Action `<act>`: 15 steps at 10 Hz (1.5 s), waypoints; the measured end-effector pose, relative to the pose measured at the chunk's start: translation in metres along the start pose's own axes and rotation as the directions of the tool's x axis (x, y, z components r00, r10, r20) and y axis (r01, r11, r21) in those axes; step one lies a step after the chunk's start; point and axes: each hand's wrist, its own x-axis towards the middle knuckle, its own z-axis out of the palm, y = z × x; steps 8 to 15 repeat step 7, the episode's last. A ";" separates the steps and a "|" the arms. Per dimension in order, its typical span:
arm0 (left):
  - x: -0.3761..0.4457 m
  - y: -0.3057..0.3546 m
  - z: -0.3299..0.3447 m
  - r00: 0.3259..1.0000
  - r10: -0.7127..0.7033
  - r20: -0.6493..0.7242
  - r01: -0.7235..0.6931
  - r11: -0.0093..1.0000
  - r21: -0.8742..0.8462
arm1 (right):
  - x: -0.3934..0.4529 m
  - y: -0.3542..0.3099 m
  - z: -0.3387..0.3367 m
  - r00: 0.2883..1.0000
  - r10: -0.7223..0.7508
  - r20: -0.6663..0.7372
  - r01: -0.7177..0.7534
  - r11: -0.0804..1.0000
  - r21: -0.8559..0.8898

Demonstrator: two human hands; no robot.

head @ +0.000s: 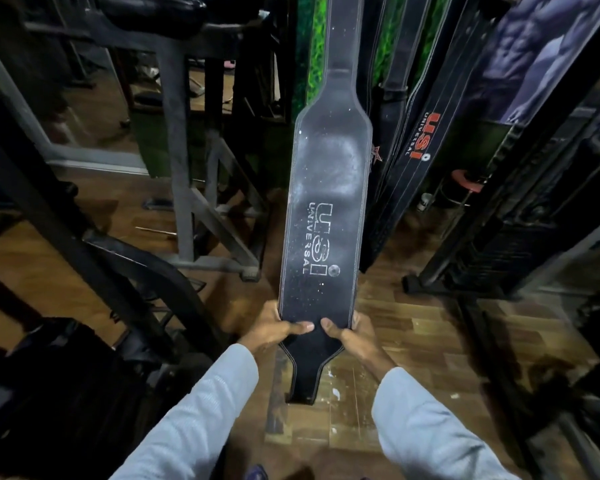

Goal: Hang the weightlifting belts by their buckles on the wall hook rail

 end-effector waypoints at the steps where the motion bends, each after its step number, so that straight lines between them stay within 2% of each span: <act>1: 0.000 -0.014 0.005 0.998 -0.015 -0.064 0.014 1.000 -0.014 | 0.005 0.006 -0.004 1.000 0.006 0.029 -0.007 1.000 0.016; 2: 0.002 -0.011 0.017 0.995 -0.016 -0.094 0.018 1.000 0.021 | 0.008 0.003 -0.009 0.999 0.001 0.037 -0.001 1.000 0.011; 3: 0.009 -0.010 0.021 0.991 -0.043 -0.123 0.051 0.997 0.066 | 0.013 0.012 -0.016 0.997 -0.030 0.077 0.036 0.997 -0.068; 4: 0.024 -0.011 0.022 0.973 -0.062 -0.220 0.092 0.987 0.128 | 0.017 0.014 -0.025 1.000 0.000 0.028 0.005 0.983 -0.184; 5: 0.031 0.006 0.029 0.943 -0.107 -0.315 0.133 0.989 0.062 | 0.024 -0.008 -0.037 1.000 -0.003 0.000 0.003 0.988 -0.152; 6: 0.036 0.019 0.035 0.953 -0.089 -0.290 0.128 0.985 0.118 | 0.029 -0.025 -0.051 0.999 -0.046 -0.020 0.043 0.990 -0.137; 7: 0.044 0.043 0.046 0.968 -0.038 -0.249 0.066 0.992 0.105 | 0.040 -0.043 -0.061 0.994 -0.101 -0.050 0.096 0.991 -0.090; 15: 0.044 0.043 0.046 0.968 -0.038 -0.249 0.066 0.992 0.105 | 0.040 -0.043 -0.061 0.994 -0.101 -0.050 0.096 0.991 -0.090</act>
